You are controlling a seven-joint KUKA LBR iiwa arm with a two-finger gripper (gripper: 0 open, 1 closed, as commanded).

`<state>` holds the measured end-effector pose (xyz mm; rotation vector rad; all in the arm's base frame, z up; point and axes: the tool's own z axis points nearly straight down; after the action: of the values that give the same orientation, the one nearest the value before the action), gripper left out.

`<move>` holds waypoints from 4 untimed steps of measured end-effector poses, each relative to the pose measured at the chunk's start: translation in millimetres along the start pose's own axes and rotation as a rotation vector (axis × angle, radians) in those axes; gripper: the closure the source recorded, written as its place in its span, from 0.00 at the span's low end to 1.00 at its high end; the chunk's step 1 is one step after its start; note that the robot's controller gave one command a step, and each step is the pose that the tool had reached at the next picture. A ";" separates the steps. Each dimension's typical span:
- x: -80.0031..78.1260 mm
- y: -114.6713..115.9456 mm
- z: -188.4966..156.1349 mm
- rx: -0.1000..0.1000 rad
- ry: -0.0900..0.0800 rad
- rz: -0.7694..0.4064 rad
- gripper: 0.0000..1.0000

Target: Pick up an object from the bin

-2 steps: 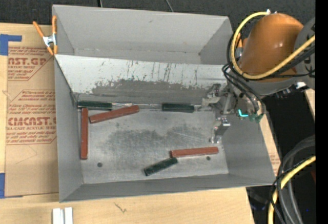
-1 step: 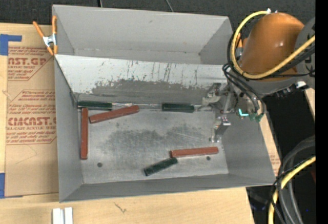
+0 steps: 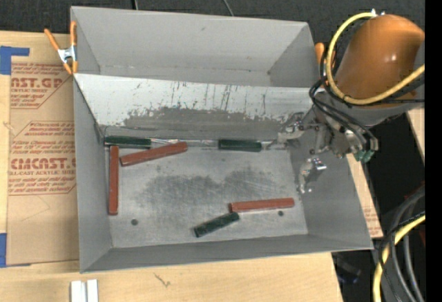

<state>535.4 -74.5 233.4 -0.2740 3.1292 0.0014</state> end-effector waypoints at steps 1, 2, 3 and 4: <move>-1.2 -7.5 35.4 0.006 -0.010 -0.191 0.00; -8.3 25.1 152.5 0.007 -0.015 0.017 1.00; -8.3 25.1 152.5 0.007 -0.015 0.017 1.00; 3.1 21.7 136.9 0.002 -0.008 -0.146 1.00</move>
Offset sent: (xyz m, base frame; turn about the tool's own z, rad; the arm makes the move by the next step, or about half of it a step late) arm -0.0034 0.0280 -0.1634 0.0162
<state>528.6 -53.5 96.5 -0.5002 3.0924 -0.0002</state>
